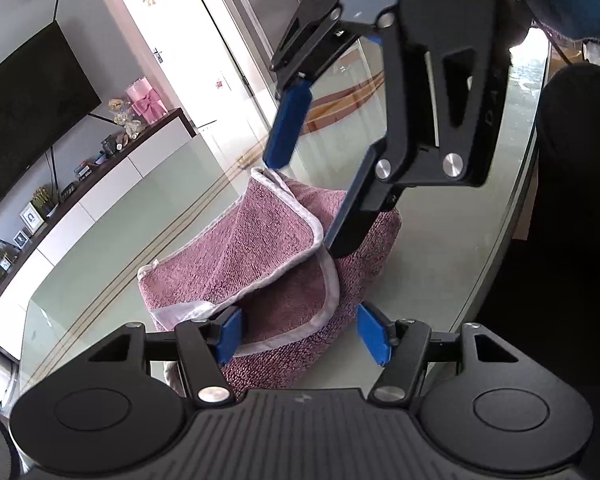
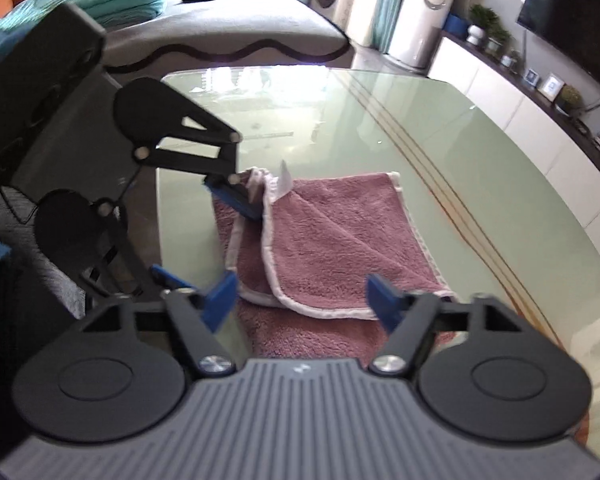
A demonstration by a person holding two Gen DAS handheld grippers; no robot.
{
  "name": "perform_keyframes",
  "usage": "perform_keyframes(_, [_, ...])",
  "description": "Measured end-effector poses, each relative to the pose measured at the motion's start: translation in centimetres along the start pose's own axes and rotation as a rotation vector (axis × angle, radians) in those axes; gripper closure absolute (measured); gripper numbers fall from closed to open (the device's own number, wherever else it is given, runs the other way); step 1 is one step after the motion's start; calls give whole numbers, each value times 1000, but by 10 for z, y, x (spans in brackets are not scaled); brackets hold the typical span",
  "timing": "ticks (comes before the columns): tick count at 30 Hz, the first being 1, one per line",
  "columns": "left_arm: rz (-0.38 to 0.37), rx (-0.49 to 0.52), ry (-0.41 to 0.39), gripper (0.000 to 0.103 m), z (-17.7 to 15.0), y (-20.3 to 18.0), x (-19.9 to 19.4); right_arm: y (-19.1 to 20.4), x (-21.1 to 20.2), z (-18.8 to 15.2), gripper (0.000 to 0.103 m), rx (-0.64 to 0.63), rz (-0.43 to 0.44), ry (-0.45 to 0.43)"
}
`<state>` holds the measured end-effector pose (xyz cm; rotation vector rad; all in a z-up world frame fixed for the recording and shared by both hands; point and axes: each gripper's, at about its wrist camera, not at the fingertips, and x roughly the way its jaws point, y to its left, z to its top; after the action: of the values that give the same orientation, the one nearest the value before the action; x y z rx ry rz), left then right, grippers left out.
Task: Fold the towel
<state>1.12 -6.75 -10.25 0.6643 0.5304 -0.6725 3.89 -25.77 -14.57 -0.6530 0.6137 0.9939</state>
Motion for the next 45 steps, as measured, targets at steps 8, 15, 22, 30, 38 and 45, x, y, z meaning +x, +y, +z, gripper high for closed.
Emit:
perform_keyframes(8, [-7, 43, 16, 51, 0, -1, -1, 8, 25, 11, 71, -61, 42, 52])
perform_keyframes(15, [-29, 69, 18, 62, 1, 3, -4, 15, 23, 17, 73, -116, 76, 37])
perform_keyframes(22, [-54, 106, 16, 79, 2, 9, -9, -6, 30, 19, 87, -10, 118, 68])
perform_keyframes(30, [-43, 147, 9, 81, 2, 15, -10, -19, 29, 20, 89, 30, 110, 68])
perform_keyframes(38, [-33, 214, 4, 79, 3, 3, -7, -6, 39, 22, 89, -64, 97, 101])
perform_keyframes(45, [-33, 149, 6, 87, 7, 10, -5, -13, 34, 21, 95, -17, 129, 100])
